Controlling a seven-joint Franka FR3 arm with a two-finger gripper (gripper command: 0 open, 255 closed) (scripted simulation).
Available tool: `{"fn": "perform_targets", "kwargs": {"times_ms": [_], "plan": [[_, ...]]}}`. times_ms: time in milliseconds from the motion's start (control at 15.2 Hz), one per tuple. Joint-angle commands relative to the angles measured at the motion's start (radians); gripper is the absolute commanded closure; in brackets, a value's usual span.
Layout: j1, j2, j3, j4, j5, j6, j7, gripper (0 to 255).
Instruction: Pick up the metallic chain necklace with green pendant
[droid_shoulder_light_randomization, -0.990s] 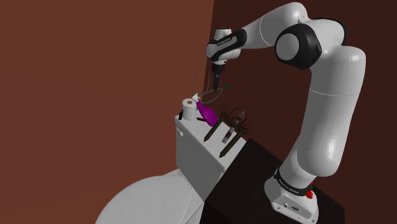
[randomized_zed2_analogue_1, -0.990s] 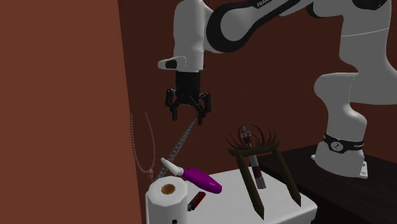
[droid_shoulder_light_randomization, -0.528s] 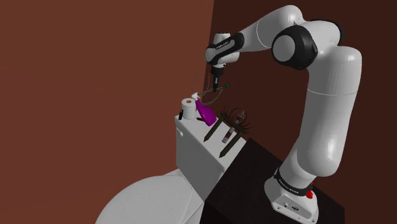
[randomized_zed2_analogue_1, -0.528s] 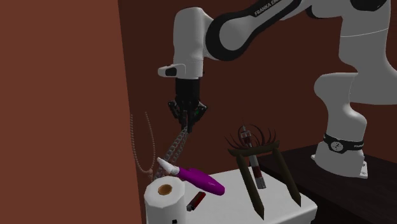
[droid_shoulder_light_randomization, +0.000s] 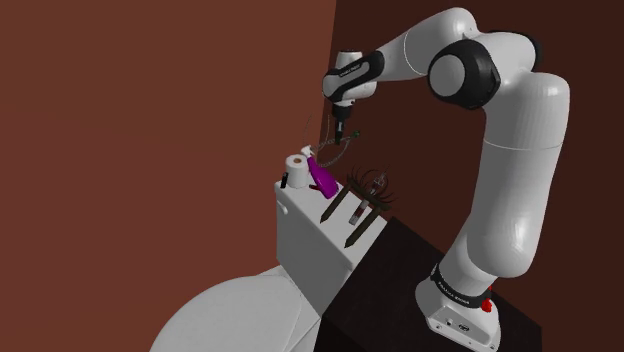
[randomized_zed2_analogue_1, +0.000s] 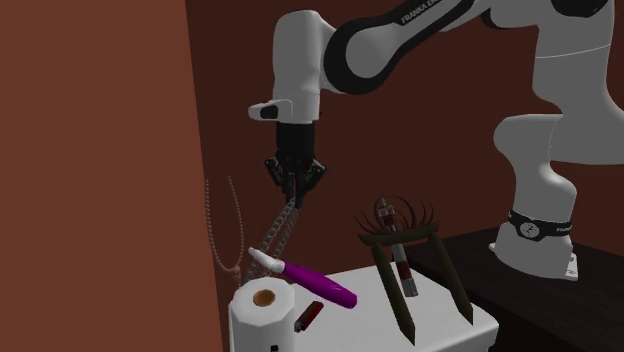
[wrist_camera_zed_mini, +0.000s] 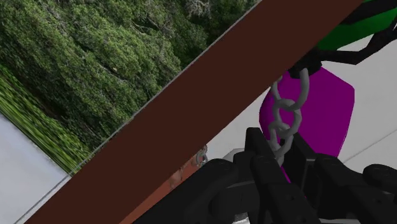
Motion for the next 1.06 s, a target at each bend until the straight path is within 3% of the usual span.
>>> {"fn": "perform_targets", "kwargs": {"times_ms": [0, 990], "plan": [[0.001, -0.010, -0.003, 0.011, -0.006, -0.018, 0.002, 255], [0.007, -0.071, -0.013, 0.114, -0.039, -0.176, 0.018, 255]]}}
